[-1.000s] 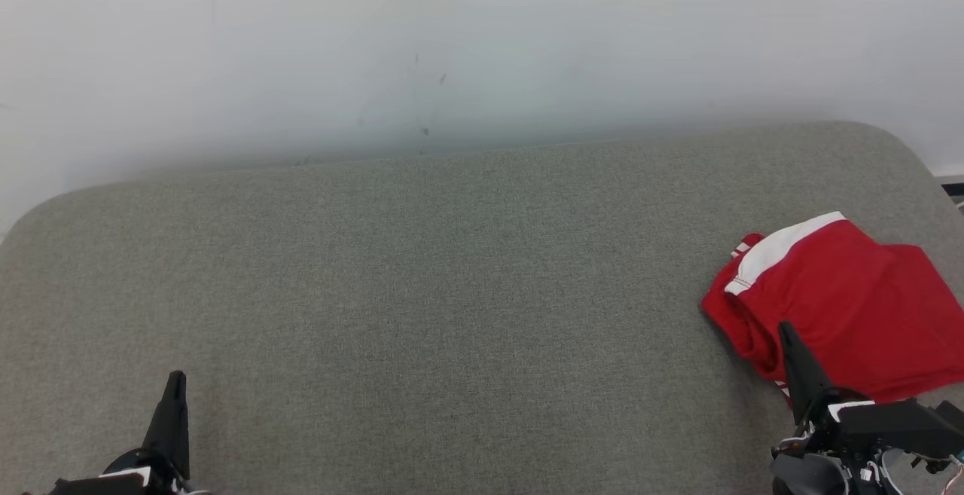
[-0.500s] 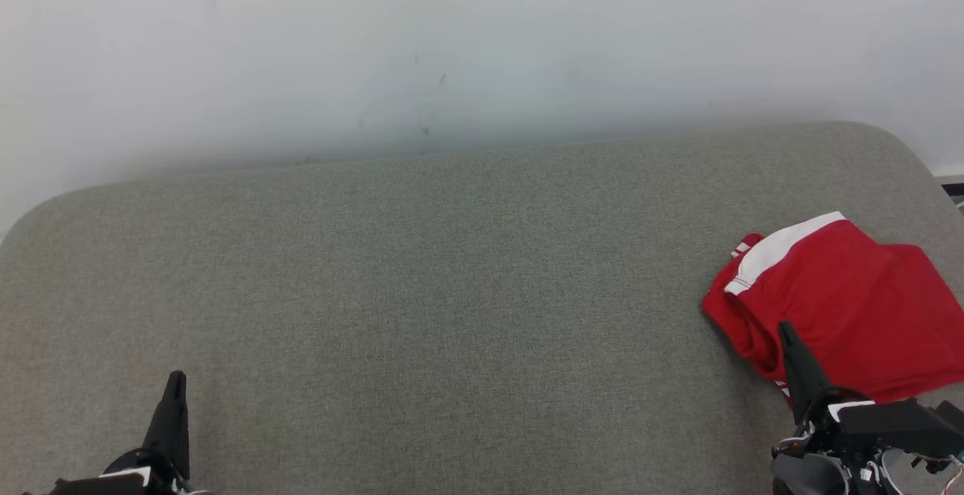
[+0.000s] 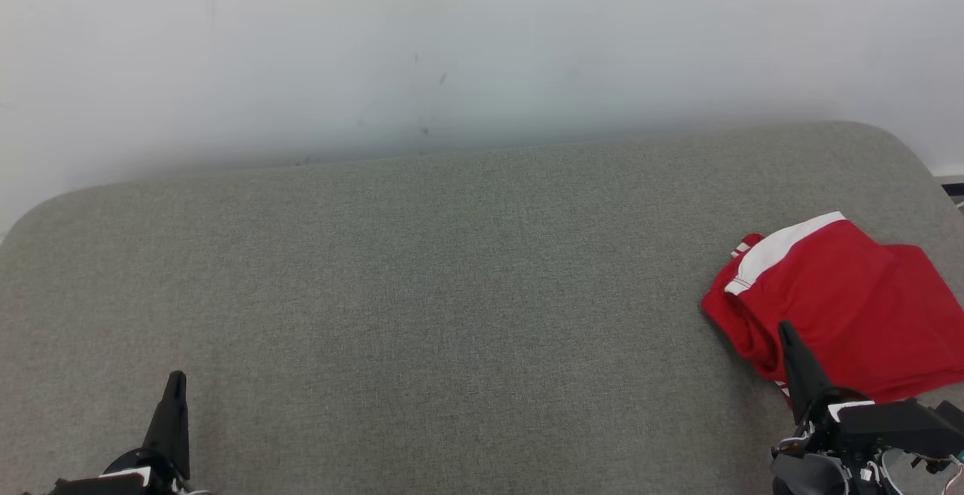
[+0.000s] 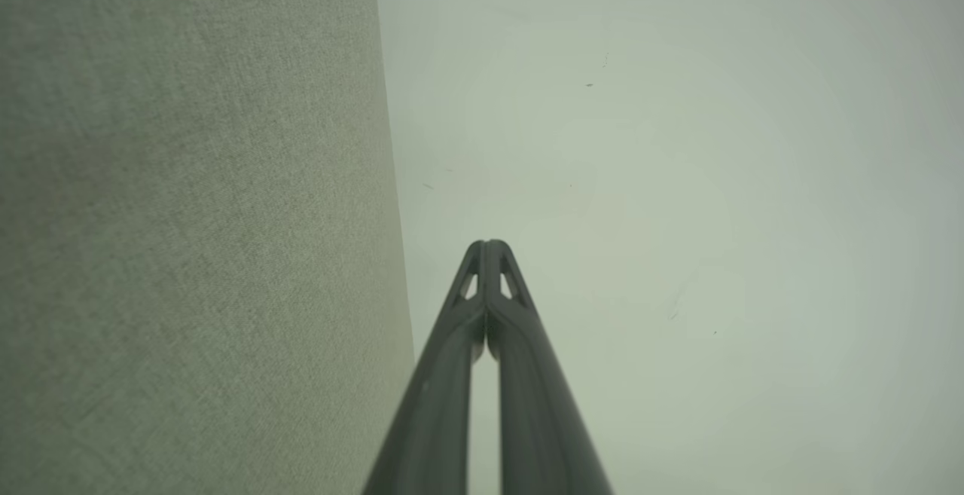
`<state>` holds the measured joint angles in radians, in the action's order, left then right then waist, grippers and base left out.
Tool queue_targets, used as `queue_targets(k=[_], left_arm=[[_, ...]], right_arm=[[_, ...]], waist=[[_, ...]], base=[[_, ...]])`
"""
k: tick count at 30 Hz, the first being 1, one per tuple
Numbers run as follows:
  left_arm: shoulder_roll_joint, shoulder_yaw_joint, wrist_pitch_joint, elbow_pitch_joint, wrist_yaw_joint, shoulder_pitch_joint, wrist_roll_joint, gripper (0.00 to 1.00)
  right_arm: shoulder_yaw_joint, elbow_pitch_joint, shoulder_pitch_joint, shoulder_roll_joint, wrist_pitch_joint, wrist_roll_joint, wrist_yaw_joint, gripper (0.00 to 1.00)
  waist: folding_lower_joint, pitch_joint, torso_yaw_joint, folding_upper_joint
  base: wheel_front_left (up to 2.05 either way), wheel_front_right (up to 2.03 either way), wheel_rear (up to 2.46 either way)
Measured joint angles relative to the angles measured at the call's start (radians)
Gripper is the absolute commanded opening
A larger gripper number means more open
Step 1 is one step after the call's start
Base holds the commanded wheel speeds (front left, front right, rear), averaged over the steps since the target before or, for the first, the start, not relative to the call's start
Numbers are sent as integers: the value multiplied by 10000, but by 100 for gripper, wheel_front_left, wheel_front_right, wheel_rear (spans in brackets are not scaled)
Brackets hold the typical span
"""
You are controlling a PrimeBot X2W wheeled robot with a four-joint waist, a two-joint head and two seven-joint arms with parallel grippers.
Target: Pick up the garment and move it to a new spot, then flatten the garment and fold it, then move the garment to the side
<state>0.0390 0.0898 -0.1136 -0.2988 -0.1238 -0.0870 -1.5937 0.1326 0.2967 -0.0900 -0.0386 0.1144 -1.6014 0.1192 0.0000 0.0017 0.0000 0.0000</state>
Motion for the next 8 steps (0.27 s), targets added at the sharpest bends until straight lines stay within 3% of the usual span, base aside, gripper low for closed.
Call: queue_targets(k=[8], left_arm=[[0, 0, 0, 0, 0, 0, 0, 0]], right_arm=[[0, 0, 0, 0, 0, 0, 0, 0]], waist=[[0, 0, 0, 1]], base=[[0, 0, 0]])
